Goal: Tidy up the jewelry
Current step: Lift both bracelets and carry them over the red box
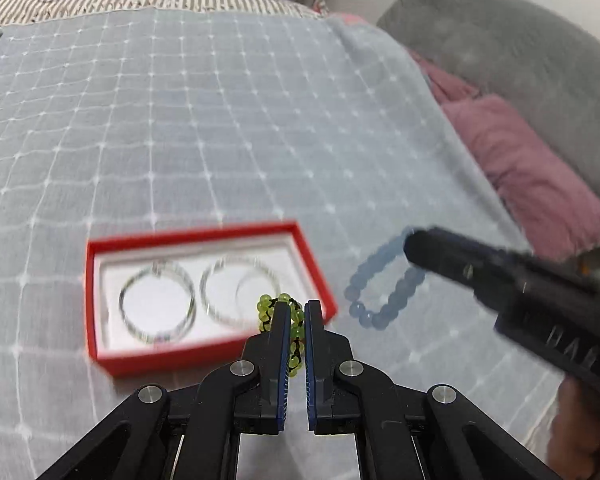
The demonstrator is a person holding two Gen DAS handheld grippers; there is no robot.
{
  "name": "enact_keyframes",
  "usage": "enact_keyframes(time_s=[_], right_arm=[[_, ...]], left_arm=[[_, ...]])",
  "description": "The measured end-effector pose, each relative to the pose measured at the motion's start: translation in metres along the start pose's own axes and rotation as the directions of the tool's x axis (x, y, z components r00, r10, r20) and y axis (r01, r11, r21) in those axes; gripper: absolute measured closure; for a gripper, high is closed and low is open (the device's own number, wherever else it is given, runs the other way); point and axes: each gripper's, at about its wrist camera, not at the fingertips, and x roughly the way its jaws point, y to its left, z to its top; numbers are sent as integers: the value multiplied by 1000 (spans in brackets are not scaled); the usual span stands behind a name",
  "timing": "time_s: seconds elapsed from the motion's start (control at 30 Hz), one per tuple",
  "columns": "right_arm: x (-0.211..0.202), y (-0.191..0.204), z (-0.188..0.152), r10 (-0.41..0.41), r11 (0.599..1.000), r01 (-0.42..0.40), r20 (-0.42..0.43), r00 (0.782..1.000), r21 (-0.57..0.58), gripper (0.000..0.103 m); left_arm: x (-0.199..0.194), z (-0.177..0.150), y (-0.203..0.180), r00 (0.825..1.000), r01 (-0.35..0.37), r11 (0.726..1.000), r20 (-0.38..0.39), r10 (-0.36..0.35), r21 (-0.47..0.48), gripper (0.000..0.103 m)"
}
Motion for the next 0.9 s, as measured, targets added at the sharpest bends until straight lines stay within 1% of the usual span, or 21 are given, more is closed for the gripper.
enact_keyframes(time_s=[0.13, 0.2, 0.23, 0.33, 0.4, 0.53, 0.57, 0.67, 0.7, 0.73, 0.8, 0.9], right_arm=[[8, -4, 12, -43, 999, 43, 13, 999, -8, 91], [12, -6, 16, -52, 999, 52, 16, 999, -6, 91], [15, -7, 17, -55, 998, 55, 19, 998, -3, 91], [24, -4, 22, -44, 999, 44, 19, 999, -1, 91], [31, 1, 23, -36, 999, 36, 14, 999, -7, 91], [47, 24, 26, 8, 999, -8, -5, 1000, -42, 91], [50, 30, 26, 22, 998, -23, -8, 1000, -52, 91], [58, 47, 26, 99, 993, -100, -24, 995, -67, 91], [62, 49, 26, 112, 991, -114, -29, 993, -72, 91], [67, 51, 25, 116, 990, -118, -36, 993, -79, 91], [78, 50, 21, 99, 992, -103, -59, 993, -79, 91], [96, 41, 13, 60, 996, -67, -96, 994, -66, 91]], left_arm=[[14, 22, 13, 998, 61, 995, 23, -59, -81, 101], [24, 27, 29, 995, 96, 987, 44, -91, -130, 101], [28, 27, 35, 995, 97, 984, 52, -90, -148, 101], [47, 22, 64, 997, 77, 974, 36, -71, -215, 101], [56, 16, 78, 999, 43, 968, 9, -42, -247, 101], [66, 0, 95, 999, -12, 967, -33, 4, -254, 101], [67, -2, 99, 999, -16, 966, -37, 7, -258, 101], [70, -8, 109, 998, -35, 963, -51, 23, -266, 101], [70, -9, 110, 998, -38, 965, -48, 27, -260, 101], [68, -10, 111, 998, -49, 967, -46, 39, -252, 101], [66, -10, 110, 997, -74, 970, -45, 65, -233, 101], [65, -11, 112, 997, -74, 969, -48, 64, -235, 101]])
